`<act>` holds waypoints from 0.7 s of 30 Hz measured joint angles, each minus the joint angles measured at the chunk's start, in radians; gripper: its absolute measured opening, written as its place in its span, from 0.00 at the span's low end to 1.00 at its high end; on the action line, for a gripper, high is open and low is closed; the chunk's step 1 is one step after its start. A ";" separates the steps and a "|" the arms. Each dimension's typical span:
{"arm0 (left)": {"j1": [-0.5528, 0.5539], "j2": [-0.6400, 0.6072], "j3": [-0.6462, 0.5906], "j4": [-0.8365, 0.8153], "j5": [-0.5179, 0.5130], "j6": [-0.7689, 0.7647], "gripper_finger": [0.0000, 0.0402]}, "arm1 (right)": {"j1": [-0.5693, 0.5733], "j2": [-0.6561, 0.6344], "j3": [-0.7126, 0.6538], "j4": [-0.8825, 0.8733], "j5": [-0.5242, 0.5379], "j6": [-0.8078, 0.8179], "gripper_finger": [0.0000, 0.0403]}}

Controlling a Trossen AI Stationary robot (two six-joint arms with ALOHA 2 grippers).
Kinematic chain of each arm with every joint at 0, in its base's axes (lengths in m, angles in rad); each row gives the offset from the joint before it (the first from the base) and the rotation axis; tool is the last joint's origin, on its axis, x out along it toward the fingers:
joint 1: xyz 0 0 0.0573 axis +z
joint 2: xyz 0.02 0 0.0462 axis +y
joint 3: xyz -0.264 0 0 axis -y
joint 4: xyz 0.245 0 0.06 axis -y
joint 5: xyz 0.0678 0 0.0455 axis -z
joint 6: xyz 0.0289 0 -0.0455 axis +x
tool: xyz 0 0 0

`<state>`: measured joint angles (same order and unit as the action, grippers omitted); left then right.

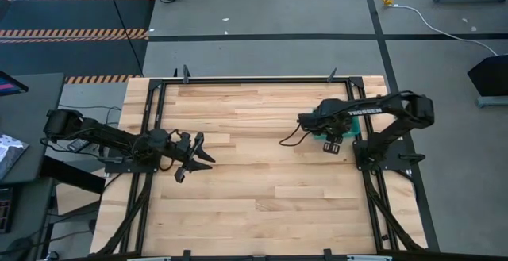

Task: Pick and place USB-C Cables
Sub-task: Move the bin from the top right to the center of the table

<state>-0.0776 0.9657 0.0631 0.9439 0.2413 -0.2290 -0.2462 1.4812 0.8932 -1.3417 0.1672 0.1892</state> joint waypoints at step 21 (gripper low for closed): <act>0.000 0.000 0.000 0.001 0.000 -0.004 0.30 | 0.027 0.138 0.098 0.119 -0.049 0.009 0.02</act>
<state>-0.0776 0.9657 0.0631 0.9448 0.2410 -0.2329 -0.2192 1.6193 0.9913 -1.2228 0.1181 0.1983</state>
